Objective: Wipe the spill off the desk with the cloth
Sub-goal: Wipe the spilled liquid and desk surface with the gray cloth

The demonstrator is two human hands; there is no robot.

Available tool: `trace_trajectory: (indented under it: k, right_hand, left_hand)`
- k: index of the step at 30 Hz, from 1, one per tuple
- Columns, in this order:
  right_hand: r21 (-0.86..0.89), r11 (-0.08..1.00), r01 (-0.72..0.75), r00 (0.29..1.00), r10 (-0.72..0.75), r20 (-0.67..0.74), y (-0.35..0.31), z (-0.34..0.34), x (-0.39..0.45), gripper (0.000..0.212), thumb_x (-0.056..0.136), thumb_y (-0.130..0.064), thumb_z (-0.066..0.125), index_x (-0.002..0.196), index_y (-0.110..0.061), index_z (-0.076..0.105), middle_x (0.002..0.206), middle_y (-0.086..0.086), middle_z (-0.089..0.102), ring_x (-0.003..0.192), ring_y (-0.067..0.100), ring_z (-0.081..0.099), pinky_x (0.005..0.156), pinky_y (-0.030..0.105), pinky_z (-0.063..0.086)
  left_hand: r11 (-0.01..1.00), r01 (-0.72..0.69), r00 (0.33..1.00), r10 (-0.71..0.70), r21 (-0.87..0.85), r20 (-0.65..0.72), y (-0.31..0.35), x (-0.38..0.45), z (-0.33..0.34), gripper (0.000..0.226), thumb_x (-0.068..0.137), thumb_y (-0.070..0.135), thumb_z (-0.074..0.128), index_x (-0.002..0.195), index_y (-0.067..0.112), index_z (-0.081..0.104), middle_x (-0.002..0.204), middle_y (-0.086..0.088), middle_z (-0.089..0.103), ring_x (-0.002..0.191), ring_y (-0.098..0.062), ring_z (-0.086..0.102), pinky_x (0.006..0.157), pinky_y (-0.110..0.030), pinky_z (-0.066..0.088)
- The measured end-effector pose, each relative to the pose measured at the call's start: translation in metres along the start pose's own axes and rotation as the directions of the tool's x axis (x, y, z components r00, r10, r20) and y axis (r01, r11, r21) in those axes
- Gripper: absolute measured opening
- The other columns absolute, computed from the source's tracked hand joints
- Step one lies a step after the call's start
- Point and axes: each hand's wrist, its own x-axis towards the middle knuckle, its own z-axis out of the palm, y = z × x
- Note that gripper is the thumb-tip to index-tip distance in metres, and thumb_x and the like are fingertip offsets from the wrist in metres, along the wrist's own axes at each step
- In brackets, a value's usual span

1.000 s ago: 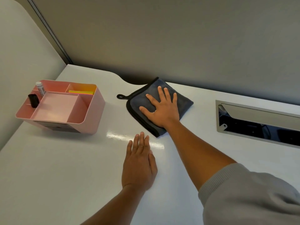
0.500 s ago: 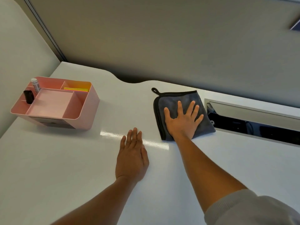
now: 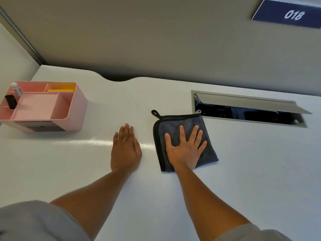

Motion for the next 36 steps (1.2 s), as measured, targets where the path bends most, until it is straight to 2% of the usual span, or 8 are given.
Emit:
trace_trajectory:
  k: [9,18,23,27,29,31,33,36]
  right_hand:
    - [0.008,0.986,-0.169,0.985,0.169,-0.03,0.021,-0.006,-0.029,0.081,0.089,-0.081,0.014,0.157,-0.038,0.02,0.168,0.01,-0.003,0.155,0.031,-0.007,0.122,0.058,0.0]
    - [-0.02,0.985,-0.172,0.985,0.171,-0.031,0.031,-0.003,-0.093,0.082,0.088,-0.083,0.017,0.156,-0.038,0.02,0.168,0.01,0.001,0.155,0.031,-0.004,0.123,0.058,0.0]
    - [-0.052,0.984,-0.168,0.984,0.17,0.045,0.033,-0.011,-0.099,0.084,0.086,-0.083,0.016,0.157,-0.038,0.014,0.168,0.011,-0.006,0.154,0.032,-0.01,0.122,0.059,-0.004]
    - [-0.004,0.963,-0.269,0.961,0.268,0.071,0.011,-0.022,-0.092,0.087,0.087,-0.081,0.022,0.156,-0.029,0.029,0.167,0.014,0.0,0.154,0.034,-0.006,0.12,0.064,-0.001]
    - [0.027,0.962,-0.273,0.961,0.271,0.058,-0.009,-0.027,-0.084,0.082,0.091,-0.073,0.03,0.153,-0.02,0.036,0.167,0.016,0.004,0.154,0.033,-0.003,0.12,0.064,0.001]
    - [0.106,0.971,-0.215,0.976,0.217,-0.003,-0.033,-0.031,-0.076,0.073,0.095,-0.062,0.039,0.148,-0.013,0.043,0.165,0.017,0.013,0.154,0.032,0.004,0.122,0.059,0.004]
    - [0.244,0.963,-0.118,0.988,0.138,-0.065,-0.063,-0.036,-0.069,0.061,0.097,-0.05,0.047,0.14,-0.008,0.053,0.161,0.015,0.028,0.151,0.031,0.02,0.122,0.052,0.02]
    - [0.402,0.915,-0.038,0.999,0.042,-0.001,-0.113,-0.043,-0.06,0.049,0.098,-0.044,0.049,0.132,-0.011,0.059,0.15,0.004,0.046,0.137,0.022,0.043,0.103,0.043,0.048]
  left_hand:
    - [1.0,0.01,1.0,-0.01,0.014,0.001,0.003,0.0,0.0,0.058,0.097,0.025,0.02,0.151,0.005,0.027,0.161,-0.011,0.021,0.15,-0.022,0.012,0.123,-0.037,0.004]
    - [1.0,-0.026,0.999,0.025,0.004,0.037,0.002,0.002,0.001,0.056,0.1,0.022,0.023,0.152,0.003,0.021,0.162,-0.013,0.015,0.151,-0.024,0.007,0.123,-0.039,0.002]
    - [0.998,-0.045,0.995,0.049,-0.045,0.088,-0.001,0.001,0.0,0.055,0.102,0.023,0.022,0.153,0.004,0.017,0.163,-0.012,0.01,0.151,-0.024,0.003,0.122,-0.039,-0.002]
    - [0.985,-0.04,0.987,0.065,-0.168,0.147,-0.005,0.007,-0.013,0.051,0.103,0.022,0.026,0.151,0.005,0.027,0.161,-0.011,0.018,0.15,-0.024,0.009,0.122,-0.038,0.007]
    - [0.96,0.018,0.996,0.009,-0.279,0.093,-0.006,0.007,-0.025,0.047,0.103,0.027,0.031,0.148,0.012,0.038,0.157,-0.003,0.032,0.148,-0.017,0.021,0.118,-0.036,0.023]
    - [0.939,0.005,0.999,-0.018,-0.343,-0.034,-0.006,0.007,-0.039,0.041,0.101,0.03,0.038,0.139,0.021,0.051,0.147,0.005,0.049,0.139,-0.012,0.039,0.109,-0.031,0.037]
    - [0.932,-0.085,0.981,0.015,-0.353,-0.196,-0.011,0.01,-0.057,0.033,0.099,0.029,0.046,0.127,0.026,0.062,0.128,0.01,0.064,0.116,-0.009,0.061,0.094,-0.022,0.046]
    - [0.913,-0.202,0.947,0.091,-0.353,-0.307,-0.026,0.022,-0.087,0.028,0.097,0.033,0.049,0.118,0.028,0.067,0.11,0.012,0.072,0.092,-0.005,0.068,0.08,-0.016,0.052]
